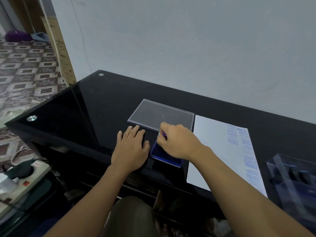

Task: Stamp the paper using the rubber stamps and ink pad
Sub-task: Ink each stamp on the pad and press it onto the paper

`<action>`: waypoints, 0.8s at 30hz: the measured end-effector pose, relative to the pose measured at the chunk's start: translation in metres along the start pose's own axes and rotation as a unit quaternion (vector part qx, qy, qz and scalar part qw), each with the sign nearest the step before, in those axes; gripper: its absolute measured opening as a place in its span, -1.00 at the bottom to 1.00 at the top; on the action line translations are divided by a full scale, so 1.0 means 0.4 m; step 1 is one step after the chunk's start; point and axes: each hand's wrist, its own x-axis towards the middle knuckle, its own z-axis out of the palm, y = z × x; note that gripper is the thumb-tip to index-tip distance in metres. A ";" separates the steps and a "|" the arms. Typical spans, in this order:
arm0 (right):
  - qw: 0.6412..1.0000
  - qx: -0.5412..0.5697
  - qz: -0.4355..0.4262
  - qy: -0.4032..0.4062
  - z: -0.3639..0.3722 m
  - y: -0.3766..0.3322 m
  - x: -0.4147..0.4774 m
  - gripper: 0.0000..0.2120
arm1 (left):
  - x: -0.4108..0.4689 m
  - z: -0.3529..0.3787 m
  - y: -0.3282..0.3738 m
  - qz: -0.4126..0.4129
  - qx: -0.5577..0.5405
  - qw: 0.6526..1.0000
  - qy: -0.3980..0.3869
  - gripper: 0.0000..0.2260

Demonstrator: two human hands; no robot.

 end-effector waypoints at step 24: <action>0.997 -0.045 -0.015 0.056 0.067 0.006 -0.017 -0.84 | -0.007 0.000 0.004 -0.003 -0.008 1.000 0.009 -0.53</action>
